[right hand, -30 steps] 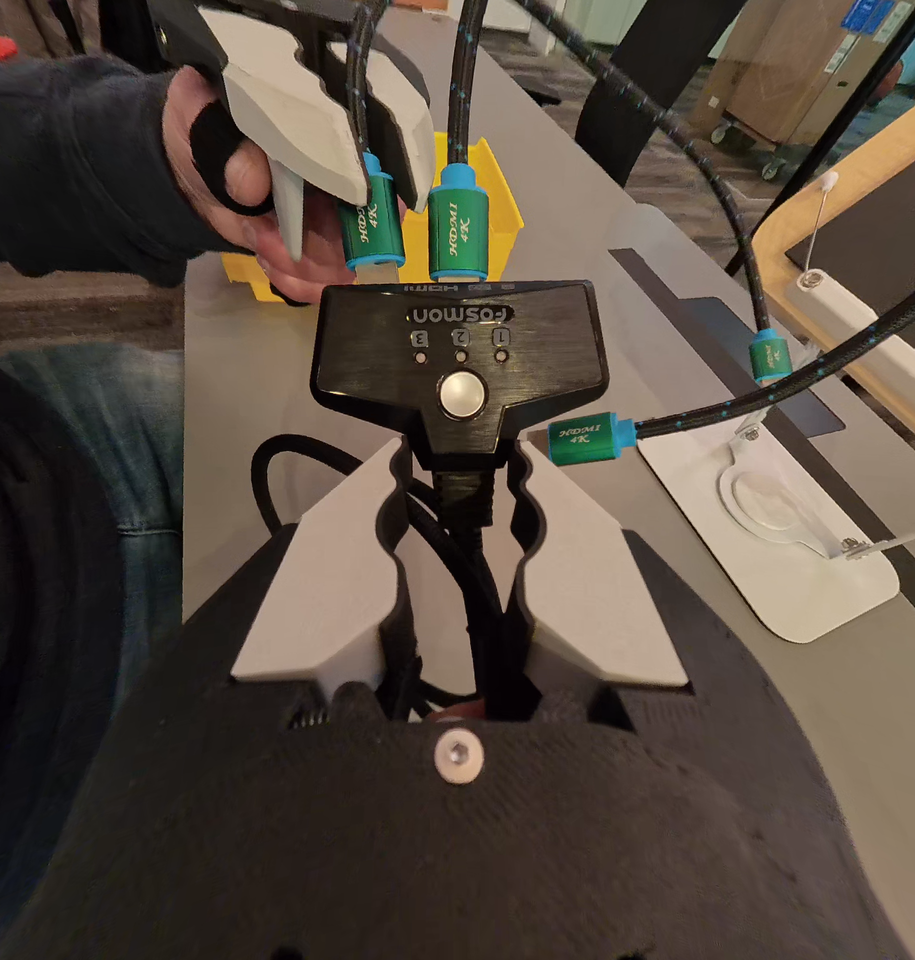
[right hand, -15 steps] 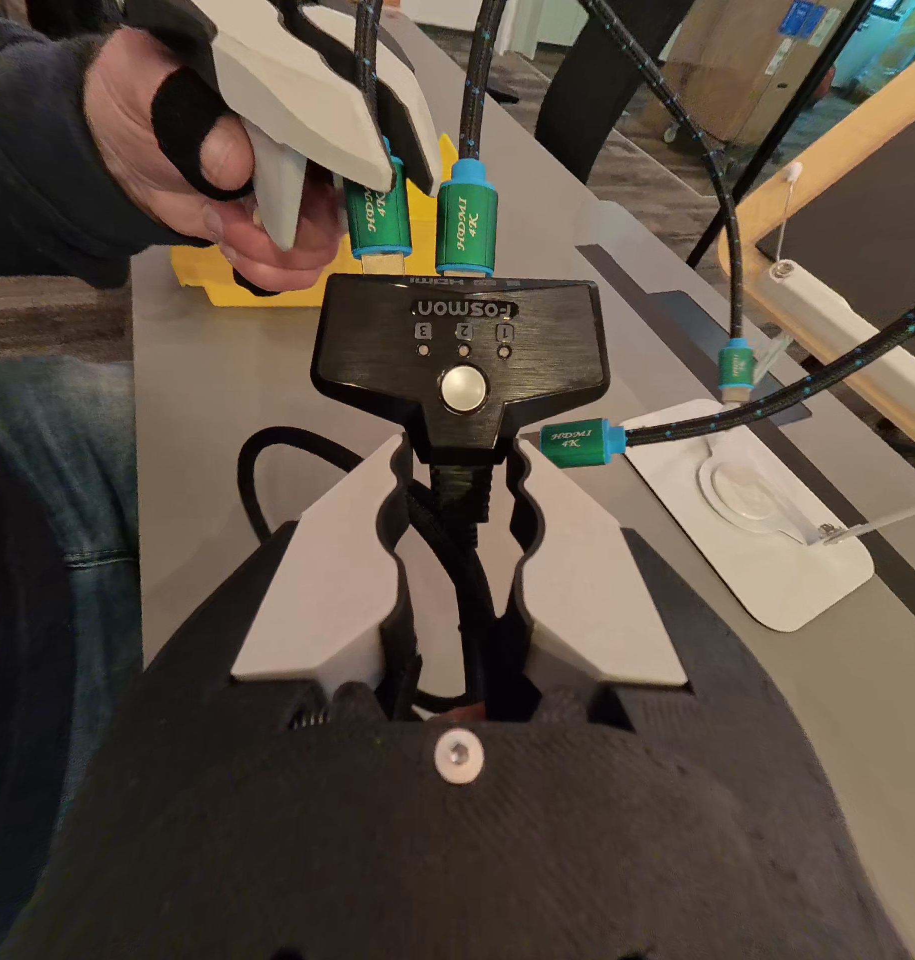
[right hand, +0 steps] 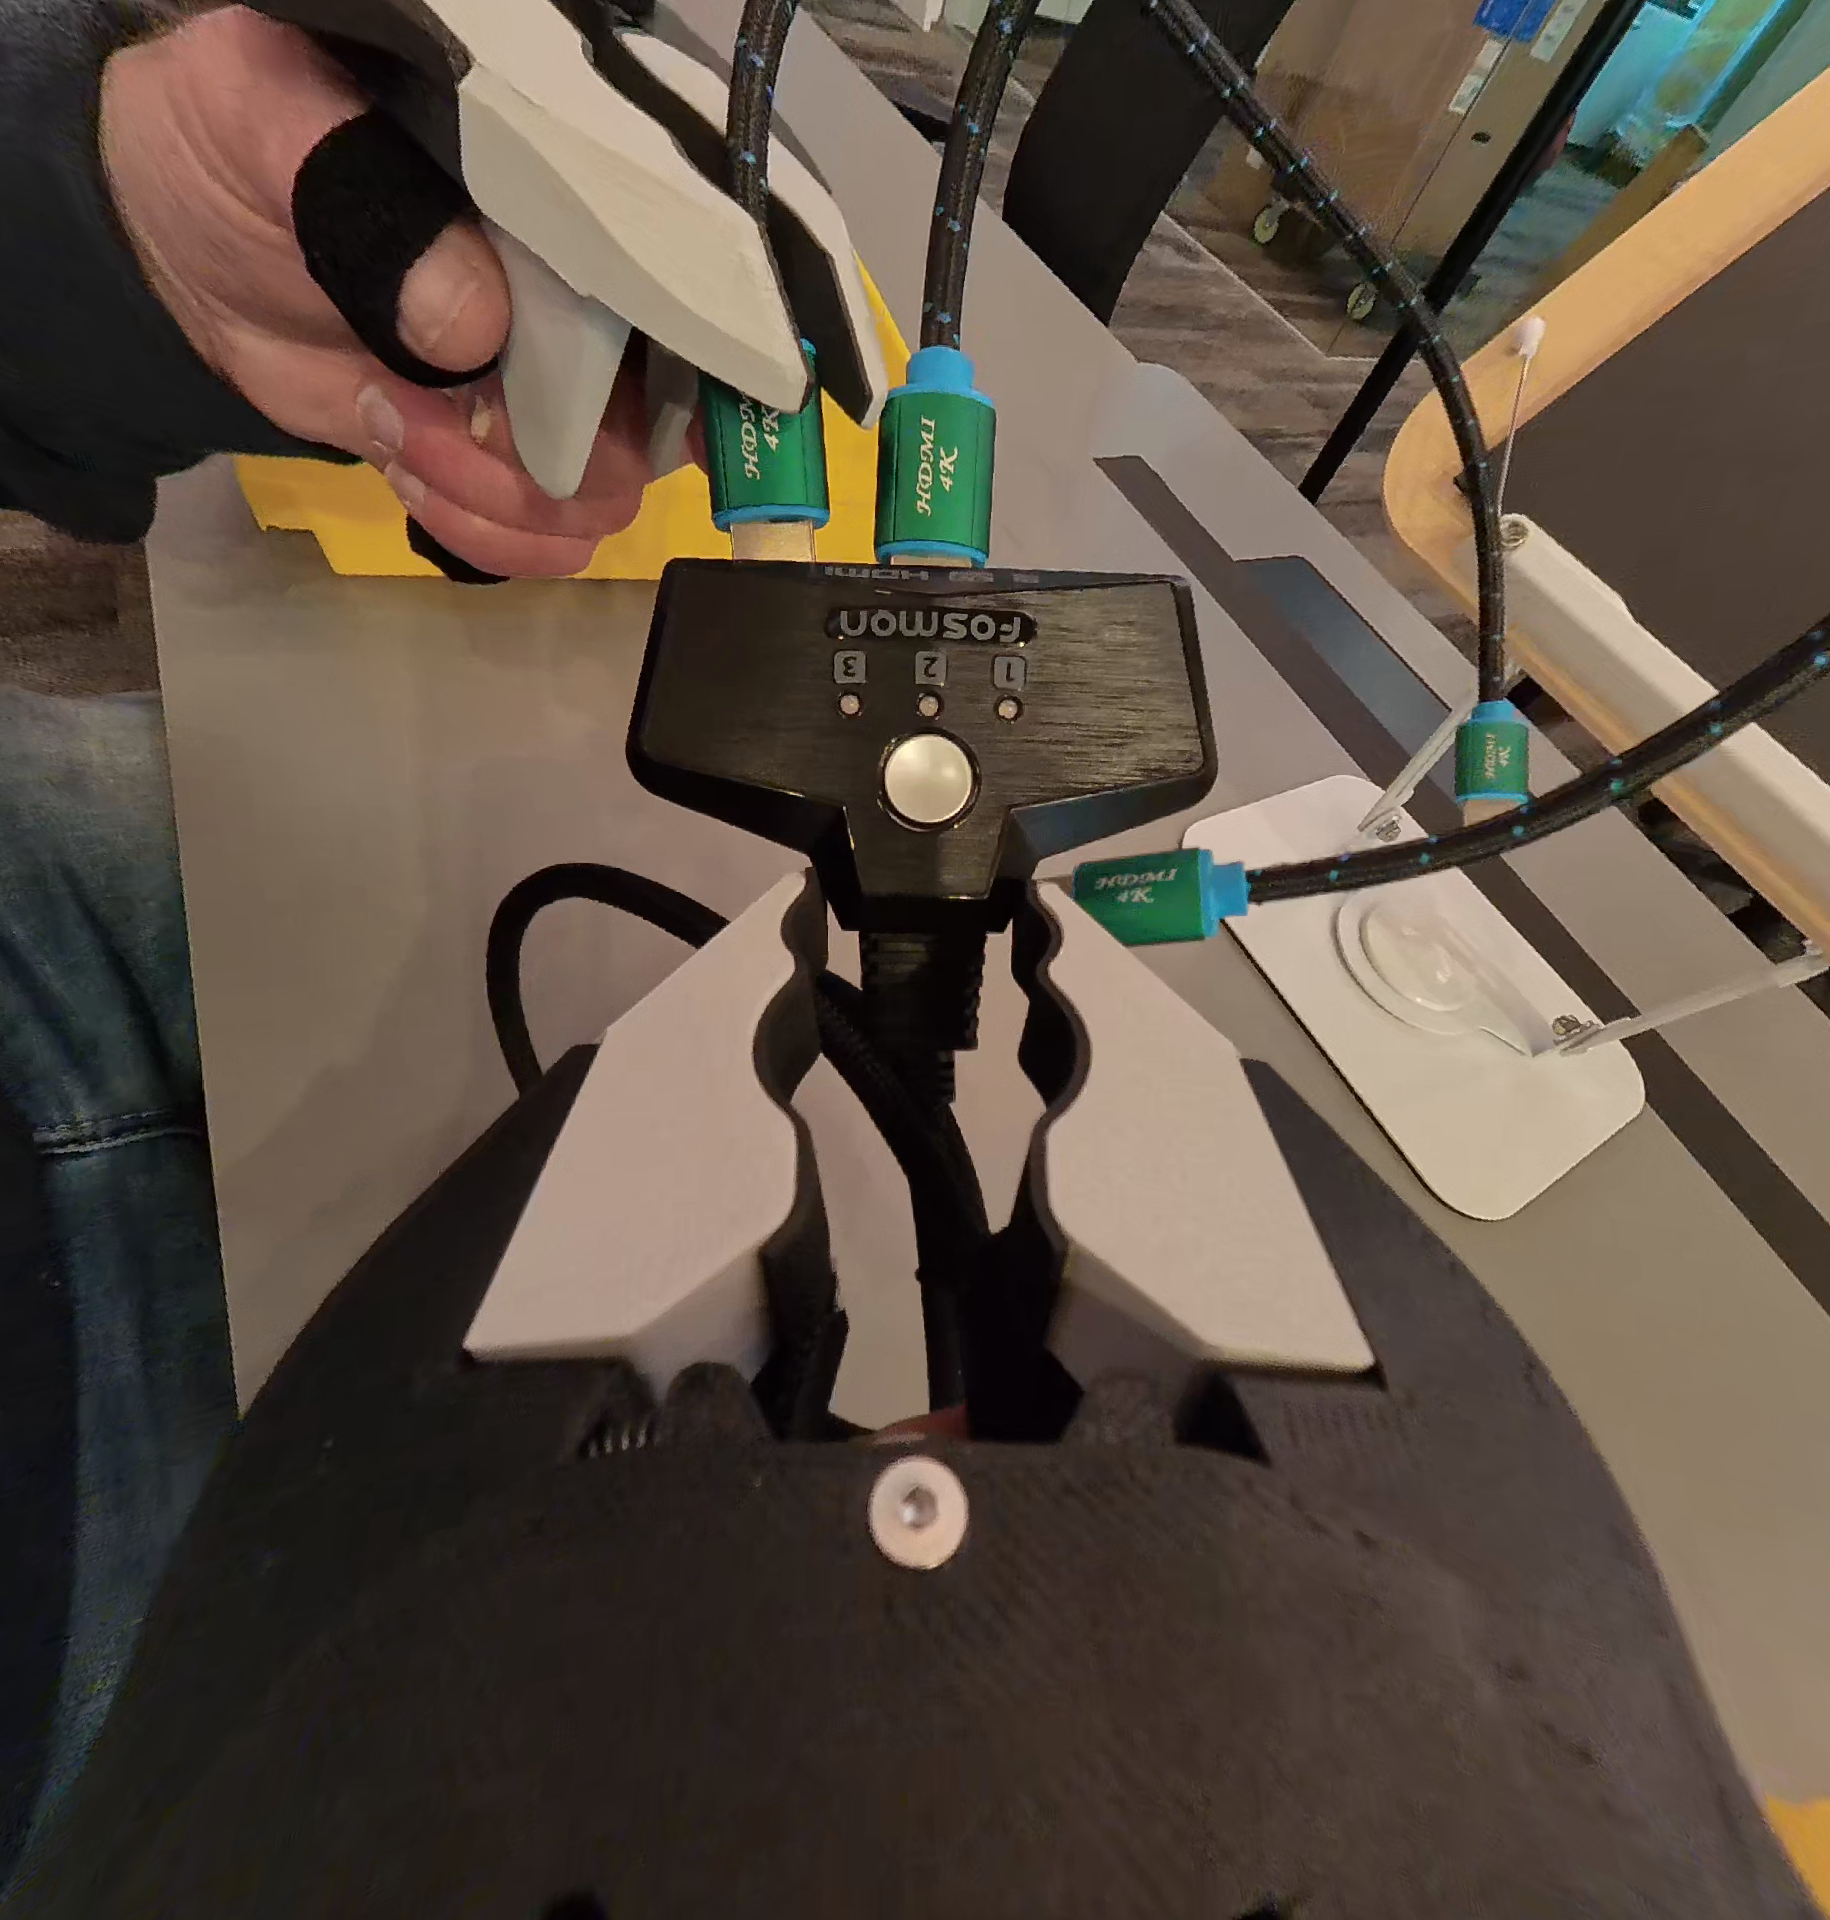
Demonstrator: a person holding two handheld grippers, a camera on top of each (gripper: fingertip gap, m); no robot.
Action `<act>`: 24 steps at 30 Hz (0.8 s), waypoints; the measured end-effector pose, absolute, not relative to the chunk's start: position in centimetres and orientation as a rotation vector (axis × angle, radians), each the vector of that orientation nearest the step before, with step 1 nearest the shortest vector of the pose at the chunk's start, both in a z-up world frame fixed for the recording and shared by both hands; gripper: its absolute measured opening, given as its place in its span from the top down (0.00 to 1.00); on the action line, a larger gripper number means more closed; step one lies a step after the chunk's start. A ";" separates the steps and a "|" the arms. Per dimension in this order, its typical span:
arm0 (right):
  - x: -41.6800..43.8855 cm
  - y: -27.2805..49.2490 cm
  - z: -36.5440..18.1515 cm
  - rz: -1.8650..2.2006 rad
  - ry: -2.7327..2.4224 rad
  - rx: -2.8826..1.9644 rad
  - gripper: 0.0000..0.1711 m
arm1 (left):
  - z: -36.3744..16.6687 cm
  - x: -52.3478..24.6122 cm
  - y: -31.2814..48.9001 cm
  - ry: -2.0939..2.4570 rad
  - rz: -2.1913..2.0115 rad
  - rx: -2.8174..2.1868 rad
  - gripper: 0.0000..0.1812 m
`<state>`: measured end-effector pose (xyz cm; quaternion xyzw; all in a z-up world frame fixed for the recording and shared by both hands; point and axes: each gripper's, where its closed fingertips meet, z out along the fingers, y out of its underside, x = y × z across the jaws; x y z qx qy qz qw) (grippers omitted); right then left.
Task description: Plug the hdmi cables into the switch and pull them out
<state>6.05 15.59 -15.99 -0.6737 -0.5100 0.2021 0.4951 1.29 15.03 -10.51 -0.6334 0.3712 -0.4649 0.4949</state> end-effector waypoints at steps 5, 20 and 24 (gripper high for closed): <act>6.3 15.9 -16.2 0.470 -1.216 -1.654 0.80 | -10.9 1.5 15.3 0.867 -1.109 -1.523 0.94; 5.4 16.6 -15.7 0.470 -1.118 -1.644 0.80 | -10.1 0.6 17.1 0.611 -1.152 -1.490 0.94; 4.9 16.8 -15.7 0.487 -1.059 -1.649 0.80 | -9.6 0.2 17.6 0.529 -1.175 -1.488 0.95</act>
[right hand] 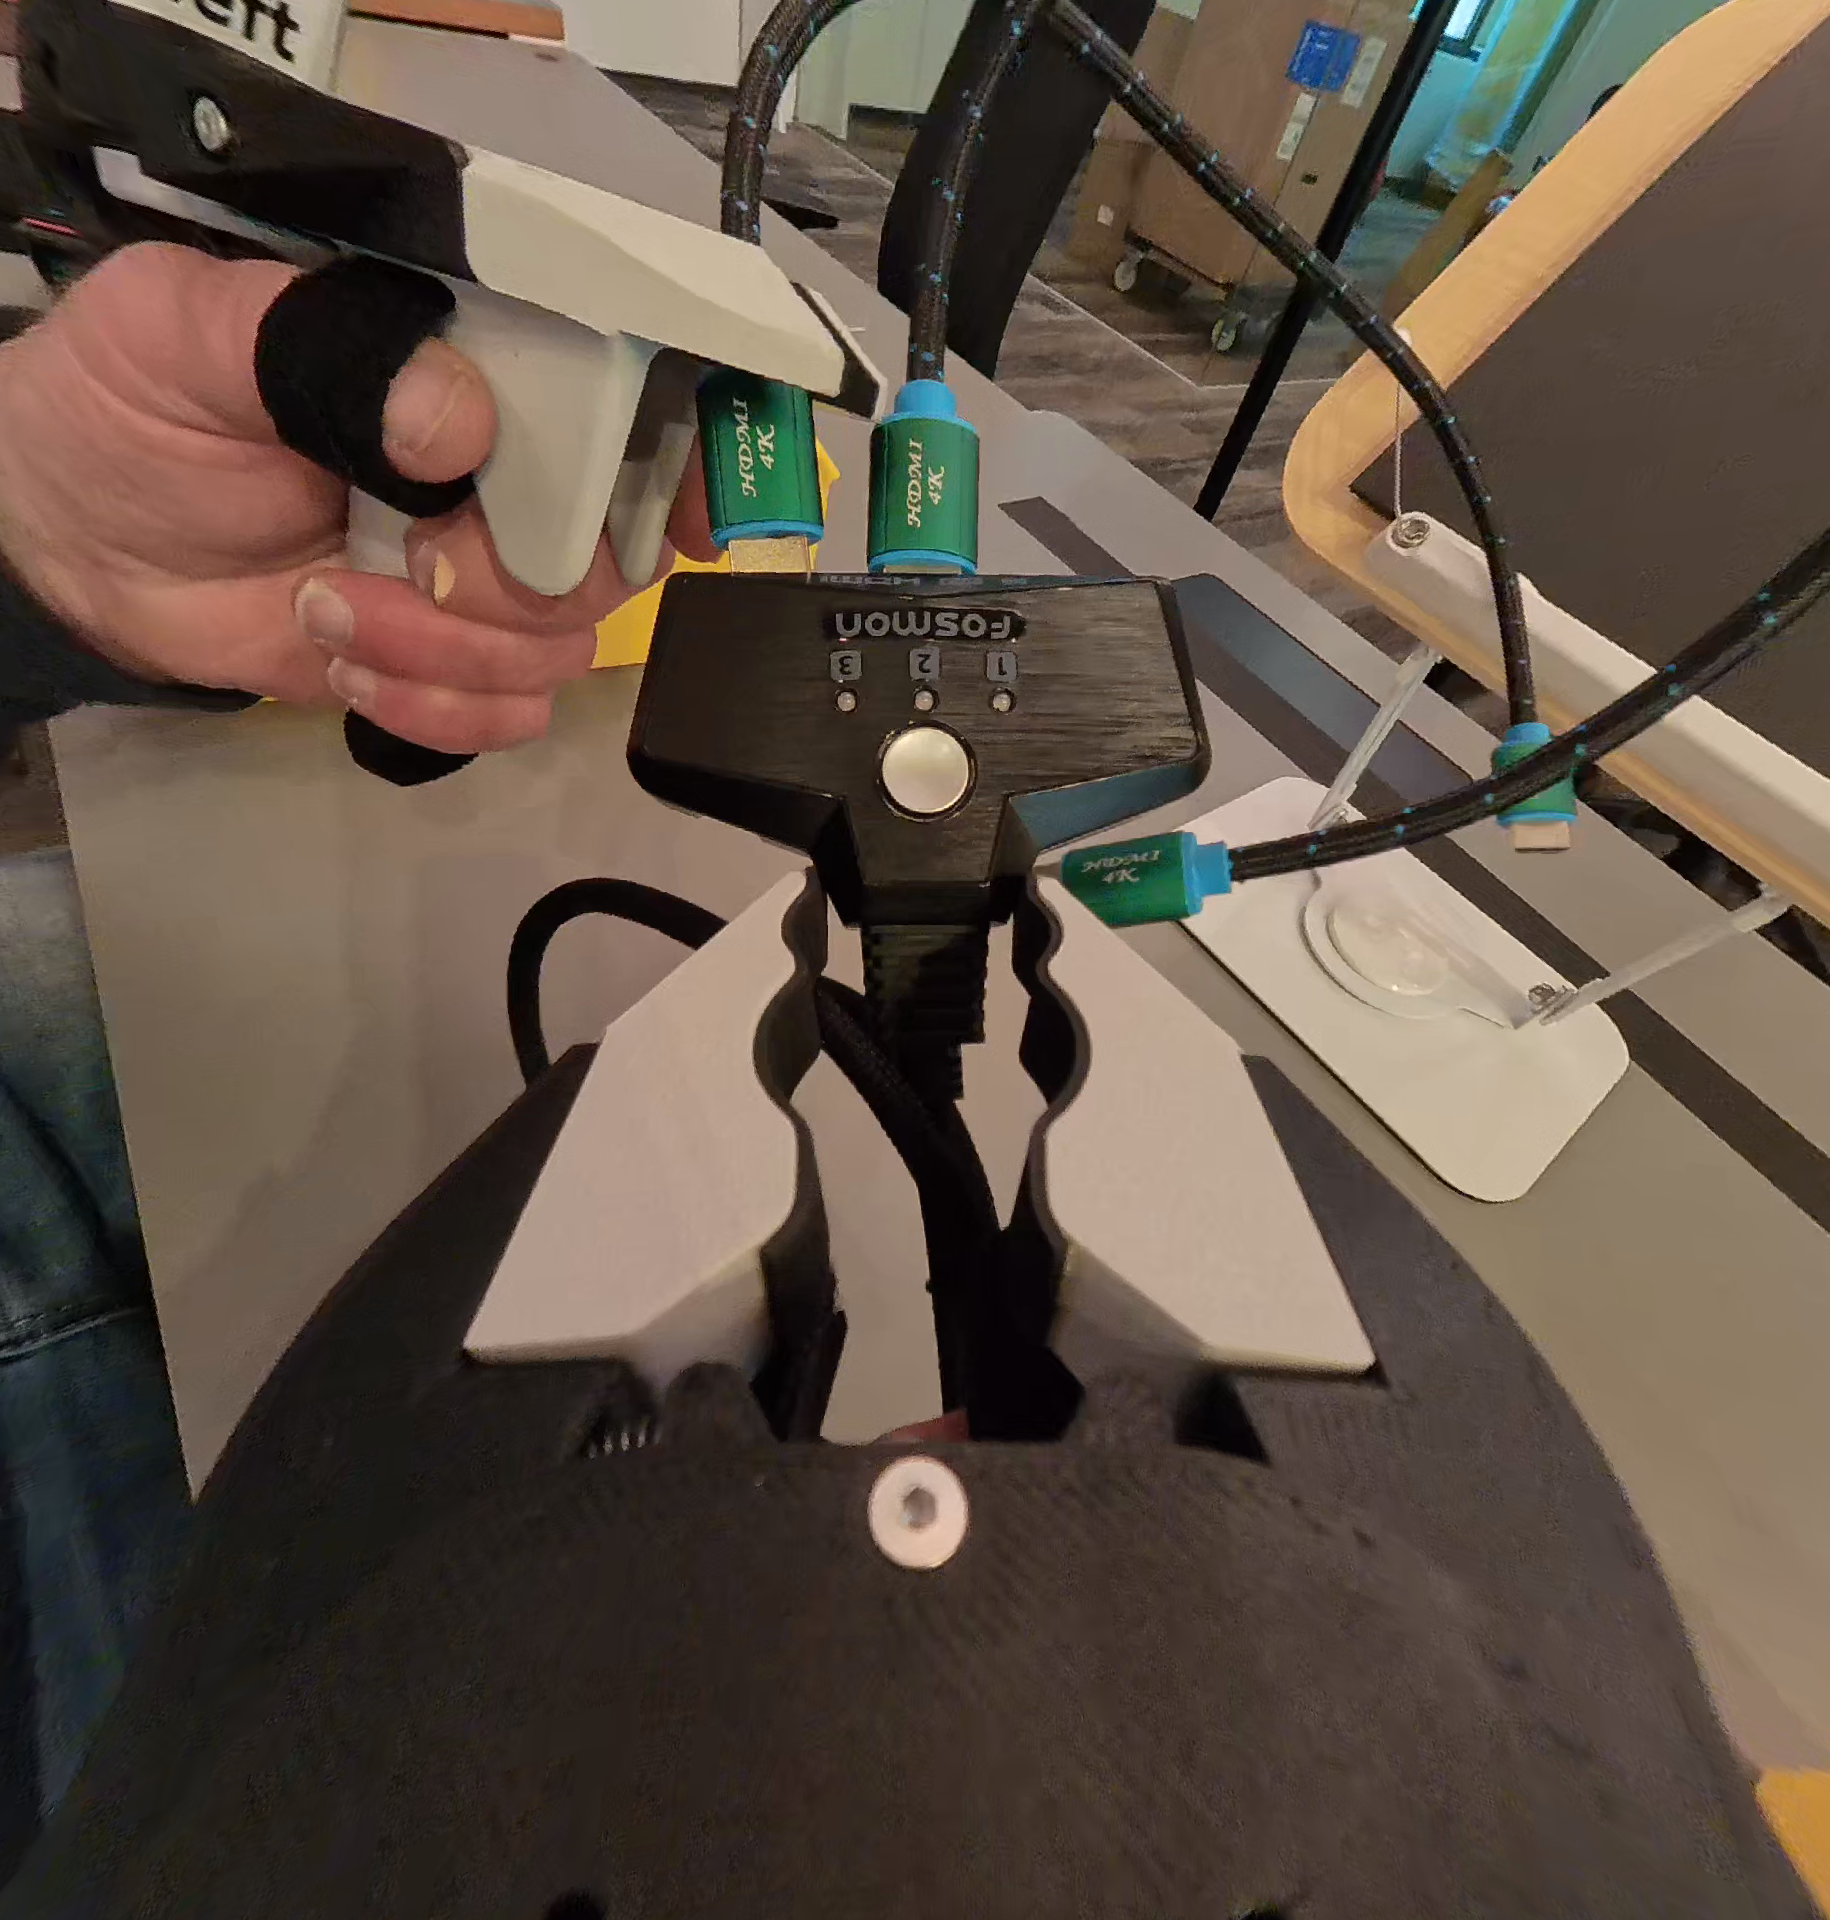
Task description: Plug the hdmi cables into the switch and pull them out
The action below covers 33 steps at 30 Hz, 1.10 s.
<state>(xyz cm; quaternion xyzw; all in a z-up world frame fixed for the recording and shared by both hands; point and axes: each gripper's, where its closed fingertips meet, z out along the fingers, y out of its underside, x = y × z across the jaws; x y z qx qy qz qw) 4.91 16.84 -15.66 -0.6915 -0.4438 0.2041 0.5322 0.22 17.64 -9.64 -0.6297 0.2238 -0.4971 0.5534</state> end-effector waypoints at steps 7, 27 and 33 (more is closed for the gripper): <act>4.7 17.1 -14.9 0.492 -0.994 -1.638 0.80 | -9.9 0.0 18.2 0.457 -1.093 -1.526 0.90; 4.8 17.1 -14.8 0.439 -0.990 -1.659 0.81 | -10.5 0.1 18.2 0.345 -1.141 -1.548 0.92; 4.9 17.1 -14.8 0.444 -0.964 -1.674 0.81 | -10.5 0.2 18.1 0.299 -1.152 -1.534 0.92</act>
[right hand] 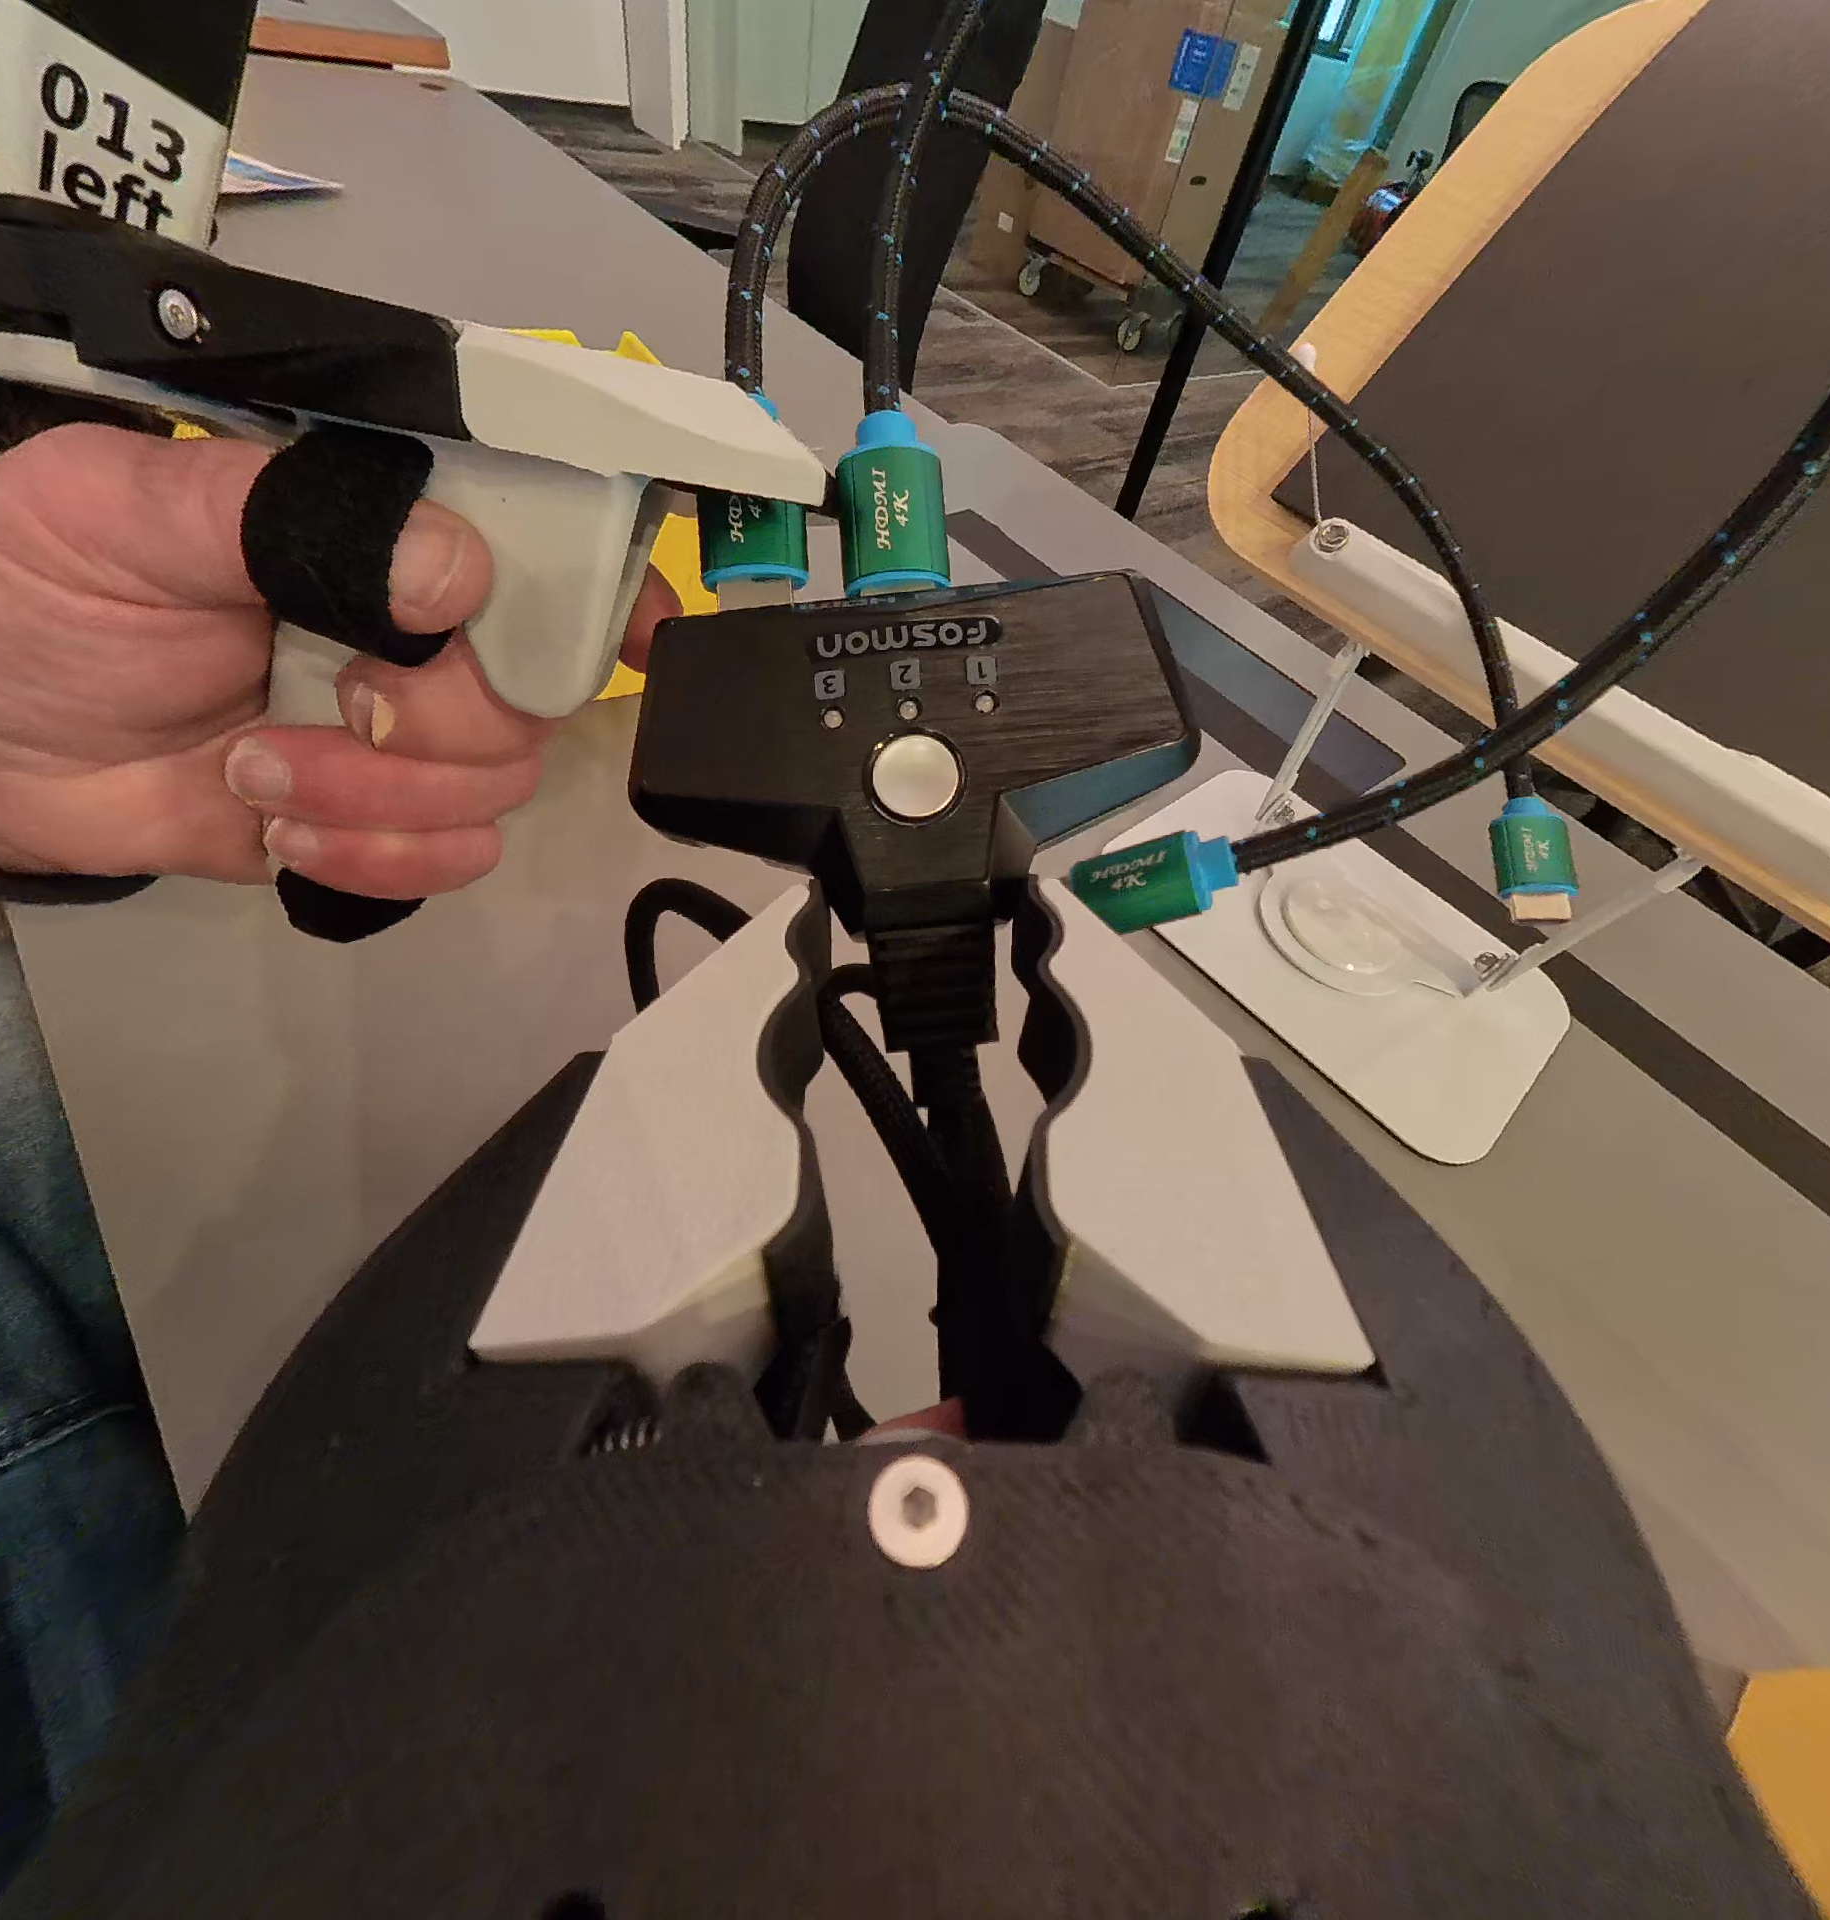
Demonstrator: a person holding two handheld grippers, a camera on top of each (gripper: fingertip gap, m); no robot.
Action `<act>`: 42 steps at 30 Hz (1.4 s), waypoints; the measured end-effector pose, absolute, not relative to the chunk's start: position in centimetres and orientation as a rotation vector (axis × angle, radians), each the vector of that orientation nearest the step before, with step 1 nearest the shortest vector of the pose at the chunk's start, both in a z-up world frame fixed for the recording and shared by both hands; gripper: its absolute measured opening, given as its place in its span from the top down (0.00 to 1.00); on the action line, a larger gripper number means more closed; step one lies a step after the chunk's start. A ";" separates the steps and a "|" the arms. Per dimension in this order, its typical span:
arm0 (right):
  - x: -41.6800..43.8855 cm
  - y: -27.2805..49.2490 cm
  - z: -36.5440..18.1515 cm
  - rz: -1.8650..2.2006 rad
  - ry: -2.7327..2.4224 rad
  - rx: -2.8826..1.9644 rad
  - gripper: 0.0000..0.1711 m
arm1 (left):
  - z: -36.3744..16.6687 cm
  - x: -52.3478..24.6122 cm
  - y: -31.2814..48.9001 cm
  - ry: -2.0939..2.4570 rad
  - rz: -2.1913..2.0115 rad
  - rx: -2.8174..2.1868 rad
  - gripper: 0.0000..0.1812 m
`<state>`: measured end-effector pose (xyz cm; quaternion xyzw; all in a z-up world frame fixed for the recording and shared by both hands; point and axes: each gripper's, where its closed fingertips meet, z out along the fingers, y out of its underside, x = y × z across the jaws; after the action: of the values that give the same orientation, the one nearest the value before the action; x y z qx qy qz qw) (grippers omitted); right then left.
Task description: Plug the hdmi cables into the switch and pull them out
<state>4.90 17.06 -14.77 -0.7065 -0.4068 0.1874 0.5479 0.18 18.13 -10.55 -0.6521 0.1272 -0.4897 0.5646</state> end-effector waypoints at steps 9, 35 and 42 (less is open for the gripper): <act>5.1 17.2 -14.4 0.394 -0.960 -1.665 0.81 | -10.4 0.5 17.9 0.216 -1.300 -1.551 0.93; 5.8 17.1 -13.9 0.573 -0.962 -1.594 0.81 | -8.8 -1.1 18.5 0.357 -1.177 -1.538 0.86; 5.6 17.1 -14.4 0.542 -0.989 -1.597 0.81 | -10.2 -1.1 18.9 0.327 -1.255 -1.657 0.94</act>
<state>5.63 17.12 -14.43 -0.6773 -0.4195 0.2297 0.5591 -1.06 18.87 -10.19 -0.6838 0.1351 -0.5178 0.4960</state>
